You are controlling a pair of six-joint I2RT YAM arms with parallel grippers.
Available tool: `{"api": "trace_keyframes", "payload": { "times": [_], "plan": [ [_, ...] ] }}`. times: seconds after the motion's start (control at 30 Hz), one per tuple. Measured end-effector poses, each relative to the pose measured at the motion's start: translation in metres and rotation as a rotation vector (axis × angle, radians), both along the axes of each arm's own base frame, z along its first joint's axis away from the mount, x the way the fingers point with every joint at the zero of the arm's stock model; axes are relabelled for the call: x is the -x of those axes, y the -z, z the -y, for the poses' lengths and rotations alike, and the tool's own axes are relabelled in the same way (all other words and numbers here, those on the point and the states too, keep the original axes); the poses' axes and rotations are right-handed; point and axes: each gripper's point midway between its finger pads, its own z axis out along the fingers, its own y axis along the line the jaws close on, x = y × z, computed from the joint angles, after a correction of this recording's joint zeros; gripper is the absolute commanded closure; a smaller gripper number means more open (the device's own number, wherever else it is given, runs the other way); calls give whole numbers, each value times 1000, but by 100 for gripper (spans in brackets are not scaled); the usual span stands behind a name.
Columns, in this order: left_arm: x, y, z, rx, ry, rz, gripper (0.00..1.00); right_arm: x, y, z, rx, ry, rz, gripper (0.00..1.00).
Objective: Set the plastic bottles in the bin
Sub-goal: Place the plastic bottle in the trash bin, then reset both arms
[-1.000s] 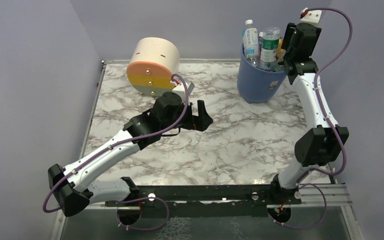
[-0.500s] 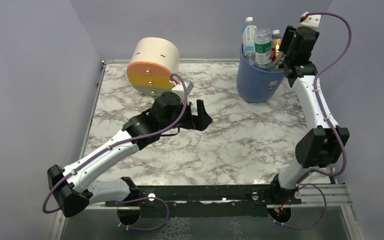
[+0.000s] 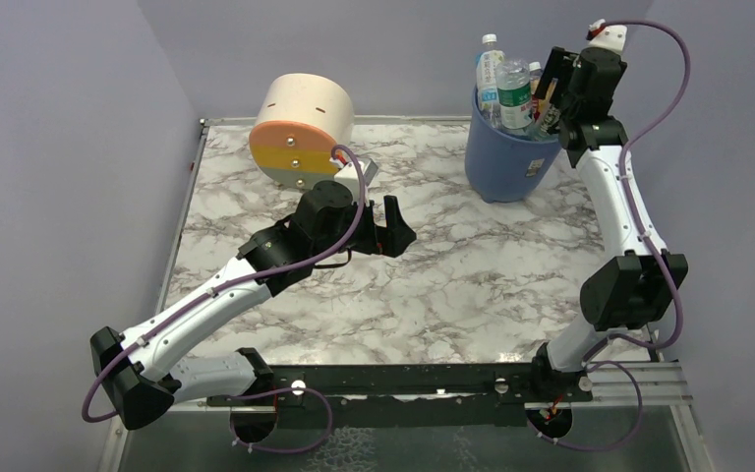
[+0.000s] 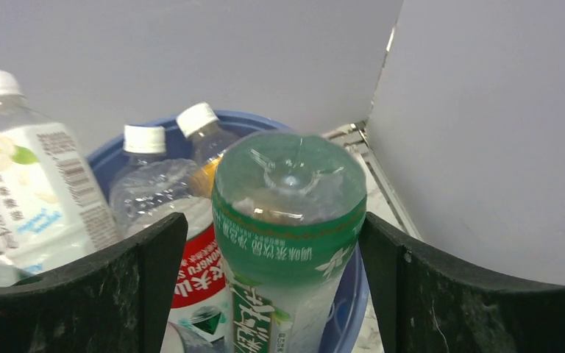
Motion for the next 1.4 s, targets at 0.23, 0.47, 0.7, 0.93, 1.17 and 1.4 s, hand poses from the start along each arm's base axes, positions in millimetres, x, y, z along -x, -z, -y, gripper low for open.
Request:
{"api": "trace_keyframes", "payload": {
  "times": [0.23, 0.47, 0.7, 0.93, 1.17, 1.4],
  "plan": [
    [0, 0, 0, 0, -1, -1, 1, 7, -26, -6, -36, -19, 32, 0],
    [-3, 1, -1, -16, 13, 28, 1, 33, -46, -7, -77, -15, 40, 1],
    [-19, -17, -3, -45, -18, 113, 1, 80, -59, -11, -112, -39, 72, 0],
    [-36, -26, -16, -97, -92, 204, 1, 129, -59, -29, -161, -138, 108, 0],
    [-37, -17, -38, -104, -150, 286, 1, 149, -5, -56, -210, -280, 24, 0],
    [-49, 6, -59, -169, -239, 338, 1, 169, 64, -80, -296, -382, -83, 0]
  ]
}}
